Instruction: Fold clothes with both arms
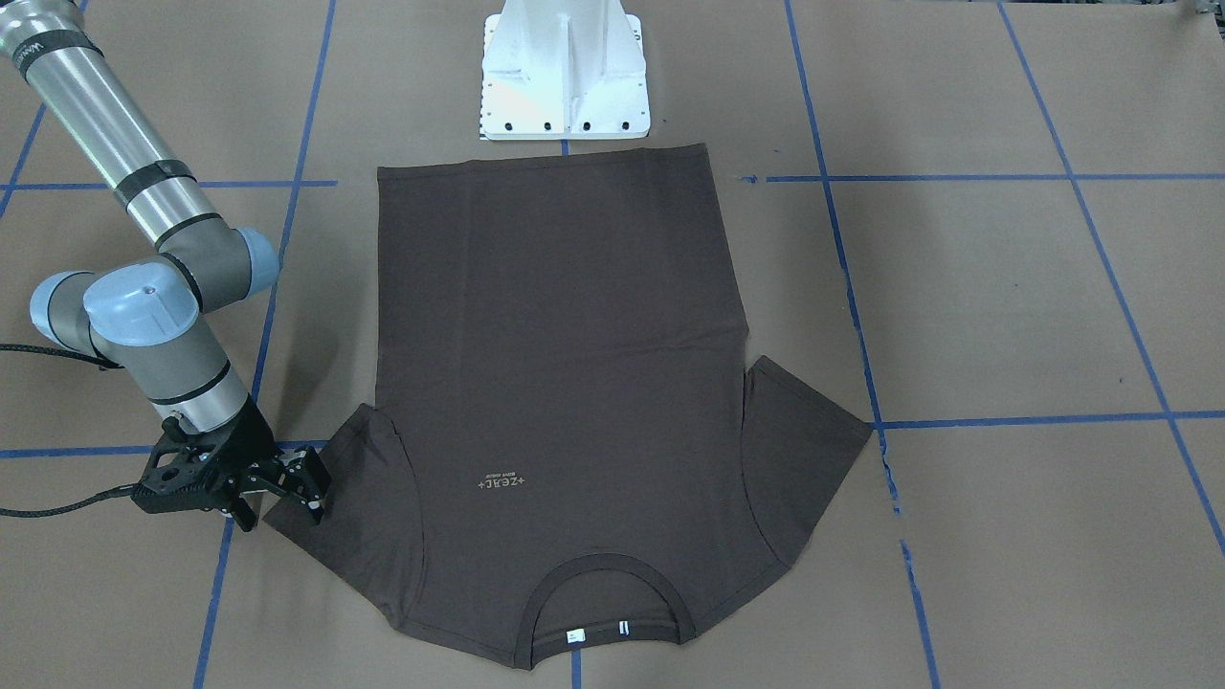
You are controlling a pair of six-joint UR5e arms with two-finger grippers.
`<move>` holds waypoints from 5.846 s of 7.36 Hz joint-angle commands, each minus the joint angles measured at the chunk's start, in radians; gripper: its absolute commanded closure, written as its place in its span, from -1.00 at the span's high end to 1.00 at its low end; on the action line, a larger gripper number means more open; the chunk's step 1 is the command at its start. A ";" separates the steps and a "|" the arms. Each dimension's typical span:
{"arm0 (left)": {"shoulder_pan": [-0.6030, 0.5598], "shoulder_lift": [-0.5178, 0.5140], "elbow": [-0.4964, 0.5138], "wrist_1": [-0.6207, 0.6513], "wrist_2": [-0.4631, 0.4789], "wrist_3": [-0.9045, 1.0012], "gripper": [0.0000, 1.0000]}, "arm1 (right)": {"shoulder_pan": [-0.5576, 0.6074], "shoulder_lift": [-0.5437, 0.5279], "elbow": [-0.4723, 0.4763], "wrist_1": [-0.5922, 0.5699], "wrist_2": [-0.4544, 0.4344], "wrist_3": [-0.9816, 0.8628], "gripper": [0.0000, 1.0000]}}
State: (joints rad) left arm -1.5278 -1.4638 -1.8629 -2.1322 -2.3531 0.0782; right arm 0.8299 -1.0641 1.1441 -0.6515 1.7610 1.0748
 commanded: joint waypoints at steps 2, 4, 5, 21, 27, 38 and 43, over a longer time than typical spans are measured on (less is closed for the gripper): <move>0.000 -0.001 0.002 0.000 0.000 0.000 1.00 | 0.000 0.003 0.000 0.000 0.000 0.033 -0.82; 0.000 -0.001 0.002 0.000 -0.001 0.000 1.00 | -0.002 0.009 0.008 -0.005 0.000 0.034 -1.00; 0.000 -0.001 0.004 0.000 0.000 0.000 1.00 | -0.002 0.013 0.011 -0.011 0.002 0.034 -1.00; 0.208 -0.153 0.007 -0.073 0.006 -0.284 1.00 | 0.026 0.228 0.236 -0.621 0.108 -0.051 1.00; 0.601 -0.386 0.290 -0.229 0.385 -1.022 -0.04 | 0.199 0.056 0.388 -0.649 0.331 -0.257 1.00; 0.716 -0.458 0.533 -0.397 0.515 -1.091 -0.22 | 0.199 0.038 0.390 -0.642 0.324 -0.257 1.00; 0.718 -0.457 0.545 -0.397 0.515 -1.088 -0.22 | 0.199 0.035 0.390 -0.642 0.324 -0.257 1.00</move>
State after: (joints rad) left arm -0.8110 -1.9211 -1.3192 -2.5307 -1.8377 -1.0095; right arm 1.0293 -1.0289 1.5340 -1.2931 2.0852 0.8176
